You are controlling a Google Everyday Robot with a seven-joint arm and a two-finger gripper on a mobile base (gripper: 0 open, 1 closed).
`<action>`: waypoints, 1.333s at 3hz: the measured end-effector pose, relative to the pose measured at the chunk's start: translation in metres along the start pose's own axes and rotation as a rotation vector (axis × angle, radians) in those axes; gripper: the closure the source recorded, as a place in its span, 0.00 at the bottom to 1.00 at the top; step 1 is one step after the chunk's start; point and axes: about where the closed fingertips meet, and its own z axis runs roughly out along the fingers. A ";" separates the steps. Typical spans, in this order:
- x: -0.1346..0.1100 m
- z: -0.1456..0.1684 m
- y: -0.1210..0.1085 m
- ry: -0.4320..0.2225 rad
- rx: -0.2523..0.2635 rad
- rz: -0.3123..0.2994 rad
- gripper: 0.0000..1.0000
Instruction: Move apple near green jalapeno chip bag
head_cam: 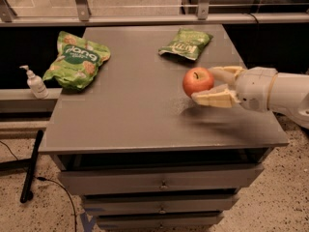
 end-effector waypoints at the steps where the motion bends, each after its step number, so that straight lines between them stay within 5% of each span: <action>1: -0.010 -0.020 -0.067 -0.042 0.099 -0.078 1.00; 3: -0.008 -0.029 -0.166 -0.086 0.198 -0.085 1.00; 4: 0.000 -0.018 -0.189 -0.102 0.199 -0.044 1.00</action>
Offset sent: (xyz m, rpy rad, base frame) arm 0.1288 -0.1455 0.0807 -0.0003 -0.2650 -0.1837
